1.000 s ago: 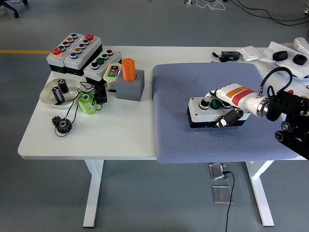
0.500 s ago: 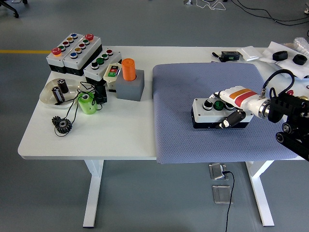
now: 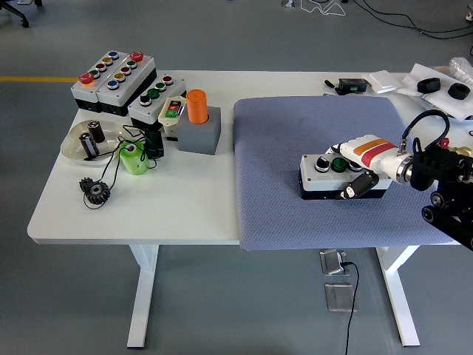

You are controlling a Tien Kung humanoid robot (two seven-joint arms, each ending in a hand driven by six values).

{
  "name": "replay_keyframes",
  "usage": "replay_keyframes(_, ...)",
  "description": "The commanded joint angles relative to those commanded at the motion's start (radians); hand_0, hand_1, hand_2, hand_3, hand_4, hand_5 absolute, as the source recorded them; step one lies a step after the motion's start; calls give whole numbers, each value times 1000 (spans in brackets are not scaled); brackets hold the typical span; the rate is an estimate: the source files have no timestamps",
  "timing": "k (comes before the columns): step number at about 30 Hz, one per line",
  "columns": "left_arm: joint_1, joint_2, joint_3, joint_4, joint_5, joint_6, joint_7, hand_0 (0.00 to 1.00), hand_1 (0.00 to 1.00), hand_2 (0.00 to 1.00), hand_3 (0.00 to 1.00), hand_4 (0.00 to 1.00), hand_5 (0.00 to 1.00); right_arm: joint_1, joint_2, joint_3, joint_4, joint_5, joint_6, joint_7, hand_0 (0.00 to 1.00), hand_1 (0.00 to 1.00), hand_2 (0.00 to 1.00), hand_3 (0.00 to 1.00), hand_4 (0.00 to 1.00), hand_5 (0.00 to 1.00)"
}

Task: Pick up the button,place it on the desk,press the button,press the button

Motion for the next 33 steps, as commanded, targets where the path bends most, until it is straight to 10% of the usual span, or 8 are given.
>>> replay_keyframes(8, -2, 0, 5, 0, -3, -1, 0, 652, 706, 725, 511, 317, 937, -4, -11, 8, 9, -4, 8, -1, 493, 474, 556, 732, 719, 197)
replay_keyframes(9, -3, 0, 3, 0, -2, 0, 1, 652, 706, 725, 511, 318, 938, -4, -12, 9, 11, 0, 11, 0, 641, 598, 694, 870, 767, 224)
replay_keyframes(14, -3, 0, 7, 0, -5, -1, 0, 652, 706, 725, 511, 318, 938, -6, -17, 15, 16, 15, 32, -3, 641, 598, 694, 870, 767, 224)
replay_keyframes(15, -3, 0, 7, 0, -5, -1, 0, 652, 706, 726, 511, 318, 937, -6, -18, 16, 16, 16, 34, -3, 786, 709, 830, 959, 811, 235)
replay_keyframes(33, -8, 1, 3, 0, -5, -3, -1, 651, 706, 726, 510, 319, 938, -65, -118, 149, 159, 87, 93, -13, 964, 888, 995, 998, 891, 294)
